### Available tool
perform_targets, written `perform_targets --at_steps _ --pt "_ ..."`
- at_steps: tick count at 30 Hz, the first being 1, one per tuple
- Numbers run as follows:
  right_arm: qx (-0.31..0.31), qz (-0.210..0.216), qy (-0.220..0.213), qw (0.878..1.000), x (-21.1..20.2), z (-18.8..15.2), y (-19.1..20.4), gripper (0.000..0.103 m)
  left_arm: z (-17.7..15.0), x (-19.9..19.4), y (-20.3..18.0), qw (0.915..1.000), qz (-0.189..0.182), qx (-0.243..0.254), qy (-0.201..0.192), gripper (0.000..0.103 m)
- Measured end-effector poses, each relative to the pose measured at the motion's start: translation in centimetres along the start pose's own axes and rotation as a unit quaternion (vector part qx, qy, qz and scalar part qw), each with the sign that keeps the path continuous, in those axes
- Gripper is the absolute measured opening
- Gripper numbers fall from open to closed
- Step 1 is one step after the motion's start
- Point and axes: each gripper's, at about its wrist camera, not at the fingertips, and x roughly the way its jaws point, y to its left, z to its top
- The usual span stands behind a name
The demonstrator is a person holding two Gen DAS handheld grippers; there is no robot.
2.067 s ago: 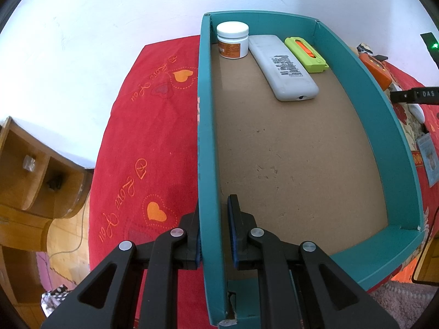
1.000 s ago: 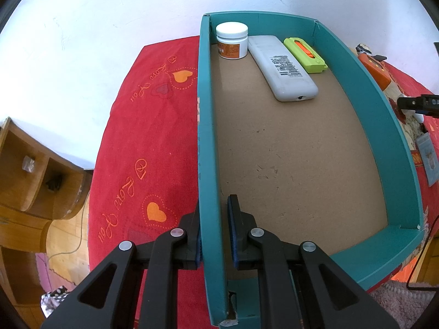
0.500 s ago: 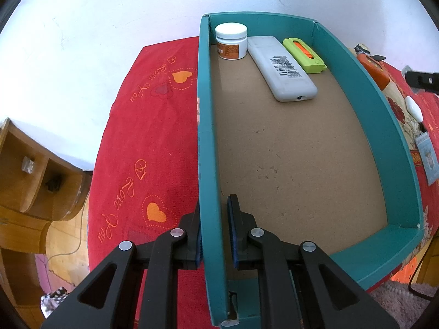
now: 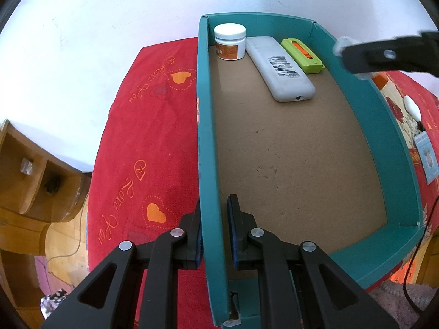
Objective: Organize objects
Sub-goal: 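Carry the white charger into the teal box and release it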
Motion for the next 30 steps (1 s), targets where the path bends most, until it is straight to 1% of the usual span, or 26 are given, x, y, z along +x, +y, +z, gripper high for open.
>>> perform_targets --at_steps 4,10,17,22,26,30 --pt "-0.035 0.011 0.016 0.999 2.2 1.5 1.7 0.046 0.0 0.0 0.0 1.0 -0.001 0.002 -0.001 0.014" --pt "-0.07 0.017 0.029 0.997 5.6 3.4 2.9 0.046 0.0 0.0 0.1 1.0 -0.002 0.002 -0.002 0.014" --pt "-0.132 0.045 0.046 0.989 8.4 5.7 4.1 0.046 0.0 0.2 0.0 1.0 -0.003 0.003 -0.003 0.014" --pt "-0.18 0.047 0.063 0.98 10.0 6.8 4.9 0.046 0.0 0.2 0.0 1.0 -0.002 0.004 -0.003 0.014" --pt "-0.203 0.046 0.07 0.976 10.8 7.0 5.4 0.046 0.0 0.2 0.0 1.0 -0.002 0.004 -0.003 0.014" --pt "-0.222 0.035 0.079 0.971 11.8 7.0 5.7 0.046 0.1 0.2 -0.1 1.0 -0.003 0.005 -0.003 0.014"
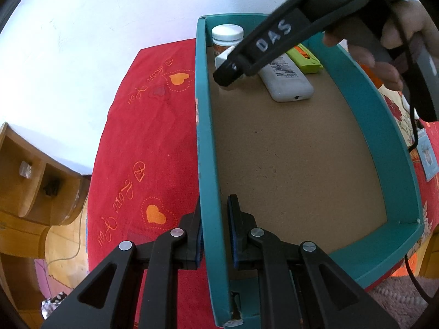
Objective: Organize objects
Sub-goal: 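Carry the white charger into the teal box and release it, then move the right gripper to the blue ID card and grasp it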
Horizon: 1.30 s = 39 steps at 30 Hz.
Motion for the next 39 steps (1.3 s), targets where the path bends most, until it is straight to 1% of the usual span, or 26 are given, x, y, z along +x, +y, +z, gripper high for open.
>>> perform_targets --at_steps 12,19,25,29,32,39 --pt "-0.014 -0.013 0.018 1.0 1.8 -0.2 0.3 0.046 0.0 0.0 0.0 1.0 -0.001 -0.001 0.0 0.014" --pt "0.006 -0.026 0.01 1.0 1.7 -0.3 0.3 0.047 0.1 0.0 0.0 1.0 -0.004 -0.004 0.0 0.014" --pt "0.029 -0.02 -0.022 0.999 -0.6 -0.8 0.0 0.048 0.2 0.0 -0.1 1.0 -0.005 -0.004 0.0 0.014" --pt "0.055 -0.013 -0.046 0.997 -2.8 -1.8 -0.6 0.048 0.3 0.1 -0.2 1.0 -0.006 -0.002 0.0 0.014" --pt "0.08 -0.008 -0.054 0.995 -4.6 -3.3 -1.0 0.048 0.3 0.1 -0.2 1.0 -0.006 -0.002 0.0 0.014" --pt "0.148 -0.014 -0.058 0.987 -8.0 -7.5 -2.0 0.048 0.4 0.1 -0.3 1.0 -0.008 -0.003 0.001 0.014"
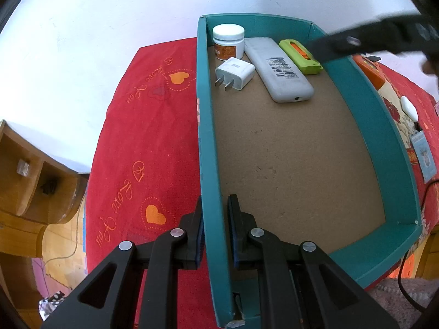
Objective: Organize objects
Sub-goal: 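Move the right gripper to the blue ID card and grasp it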
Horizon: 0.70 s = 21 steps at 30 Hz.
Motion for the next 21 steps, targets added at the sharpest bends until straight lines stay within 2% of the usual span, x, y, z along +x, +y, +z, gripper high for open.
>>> perform_targets --at_steps 11,21 --pt "0.104 -0.032 -0.018 0.994 -4.4 -5.7 -3.9 0.048 0.2 0.0 -0.4 1.0 0.001 0.001 0.001 0.014" --pt "0.189 -0.073 -0.022 0.979 -6.9 -11.7 -7.5 0.048 0.2 0.3 0.3 1.0 -0.002 -0.003 0.004 0.014"
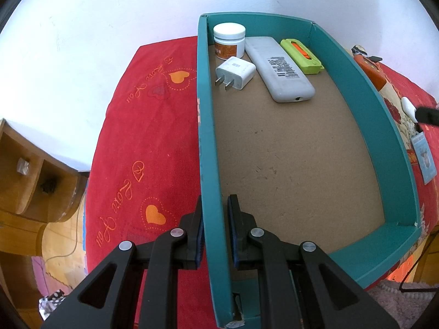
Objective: Organize objects
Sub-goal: 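Move the right gripper to the blue ID card and grasp it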
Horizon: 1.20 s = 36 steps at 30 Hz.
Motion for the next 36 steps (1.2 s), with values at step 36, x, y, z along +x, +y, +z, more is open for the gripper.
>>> perform_targets --at_steps 36 --pt "0.121 -0.084 0.039 0.988 0.9 -7.2 -10.3 0.041 -0.5 -0.8 -0.6 1.0 0.004 0.005 0.001 0.014"
